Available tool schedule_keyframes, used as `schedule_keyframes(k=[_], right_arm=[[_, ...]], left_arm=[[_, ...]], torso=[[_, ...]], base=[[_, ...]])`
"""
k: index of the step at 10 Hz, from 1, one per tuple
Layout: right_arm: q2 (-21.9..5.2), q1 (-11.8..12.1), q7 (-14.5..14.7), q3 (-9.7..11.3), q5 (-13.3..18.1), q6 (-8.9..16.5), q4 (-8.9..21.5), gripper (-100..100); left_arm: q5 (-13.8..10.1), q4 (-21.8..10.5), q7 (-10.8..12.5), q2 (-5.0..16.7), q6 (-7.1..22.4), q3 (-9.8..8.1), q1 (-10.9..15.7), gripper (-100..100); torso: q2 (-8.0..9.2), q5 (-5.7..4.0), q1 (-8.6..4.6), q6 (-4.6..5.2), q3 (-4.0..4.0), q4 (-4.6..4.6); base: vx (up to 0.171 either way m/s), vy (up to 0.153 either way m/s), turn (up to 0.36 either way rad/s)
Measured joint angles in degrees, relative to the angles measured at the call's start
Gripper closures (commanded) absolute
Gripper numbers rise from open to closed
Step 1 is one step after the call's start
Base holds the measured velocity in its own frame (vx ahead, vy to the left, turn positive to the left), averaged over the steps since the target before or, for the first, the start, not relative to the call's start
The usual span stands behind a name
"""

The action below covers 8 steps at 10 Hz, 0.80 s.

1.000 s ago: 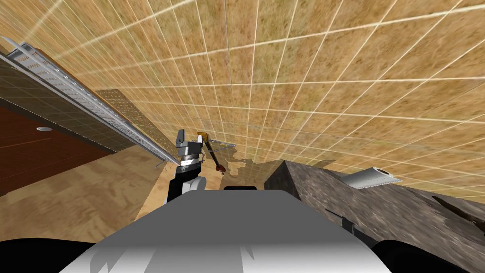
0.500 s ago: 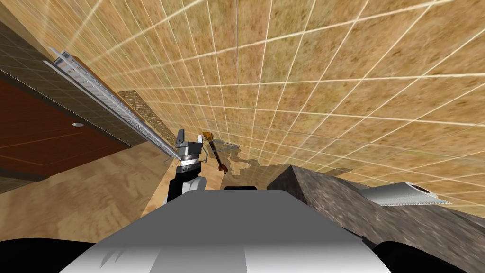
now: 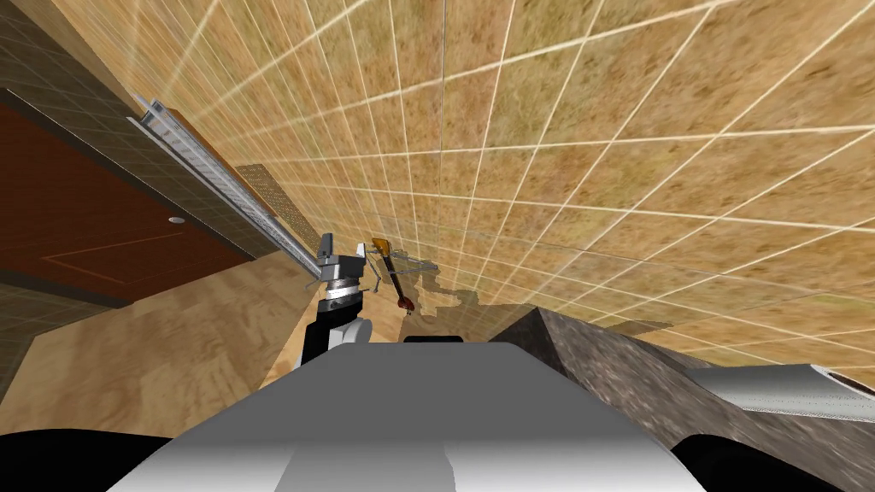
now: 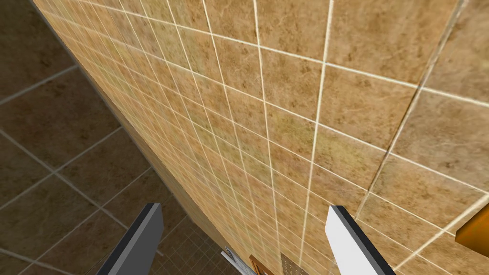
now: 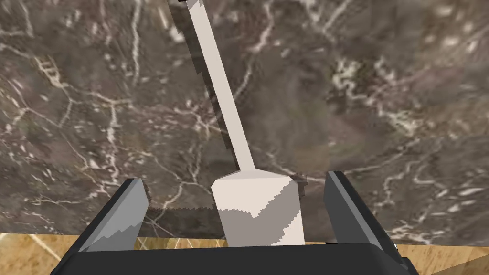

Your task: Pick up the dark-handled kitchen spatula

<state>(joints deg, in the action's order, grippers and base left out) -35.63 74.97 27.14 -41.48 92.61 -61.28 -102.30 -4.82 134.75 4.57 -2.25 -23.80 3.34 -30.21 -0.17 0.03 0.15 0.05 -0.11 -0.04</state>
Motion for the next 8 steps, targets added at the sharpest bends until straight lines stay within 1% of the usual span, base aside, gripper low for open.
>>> schedule_keyframes(k=[1, 3, 5, 8], right_arm=[[0.1, 0.3, 0.3, -0.2, 1.5, -0.4, 0.3, -100], [0.0, 0.0, 1.3, -0.2, 4.5, -1.2, 1.9, -100], [-0.3, -0.1, 2.3, -0.4, 7.3, -2.1, 3.6, -100], [-0.5, -0.1, 3.4, -0.3, 11.3, -3.4, 5.1, -100]], left_arm=[[0.0, 0.0, 0.0, 0.0, 0.0, 0.00, 0.0, 0], [0.0, 0.0, 0.0, 0.0, 0.0, 0.00, 0.0, 0], [0.0, 0.0, 0.0, 0.0, 0.0, 0.00, 0.0, 0], [0.0, 0.0, 0.0, 0.0, 0.0, 0.00, 0.0, 0]], torso=[[0.03, 0.00, 0.00, -0.02, 0.02, 0.01], [0.05, 0.00, 0.01, 0.01, 0.03, 0.01], [0.08, 0.00, 0.01, -0.02, 0.05, 0.02], [0.07, 0.00, 0.02, -0.01, 0.04, 0.02]], base=[[0.048, 0.030, 0.175], [0.034, 0.017, 0.039], [0.031, 0.023, 0.118], [0.027, 0.016, 0.058]])
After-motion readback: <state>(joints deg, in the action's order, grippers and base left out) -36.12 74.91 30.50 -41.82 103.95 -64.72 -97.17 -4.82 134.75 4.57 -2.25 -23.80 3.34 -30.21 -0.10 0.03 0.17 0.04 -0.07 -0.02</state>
